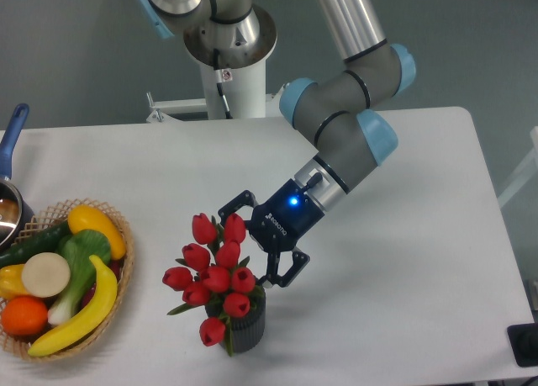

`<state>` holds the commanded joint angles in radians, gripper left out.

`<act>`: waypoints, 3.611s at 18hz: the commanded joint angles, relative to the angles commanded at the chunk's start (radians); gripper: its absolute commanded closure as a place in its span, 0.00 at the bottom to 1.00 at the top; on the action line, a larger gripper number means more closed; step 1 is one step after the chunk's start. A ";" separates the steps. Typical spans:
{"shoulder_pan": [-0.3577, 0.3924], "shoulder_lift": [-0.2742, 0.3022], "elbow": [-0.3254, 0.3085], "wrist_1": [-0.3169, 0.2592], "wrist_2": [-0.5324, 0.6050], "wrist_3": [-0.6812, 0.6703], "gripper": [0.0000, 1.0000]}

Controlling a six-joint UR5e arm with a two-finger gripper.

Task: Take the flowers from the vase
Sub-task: 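Lower the open gripper around the tulip stems above the vase rim, then close the gripper on the tulip stems, then lift the gripped tulips up out of the dark grey vase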

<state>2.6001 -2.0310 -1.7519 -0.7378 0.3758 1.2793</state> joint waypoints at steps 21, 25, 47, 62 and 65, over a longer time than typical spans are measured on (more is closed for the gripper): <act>-0.037 -0.037 0.042 0.008 -0.009 0.002 0.55; -0.029 -0.032 0.052 0.008 -0.005 0.006 1.00; 0.011 0.046 0.199 0.008 -0.026 -0.377 1.00; 0.051 0.061 0.287 0.008 -0.092 -0.543 1.00; 0.051 0.061 0.287 0.008 -0.092 -0.543 1.00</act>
<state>2.6507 -1.9696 -1.4650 -0.7302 0.2838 0.7363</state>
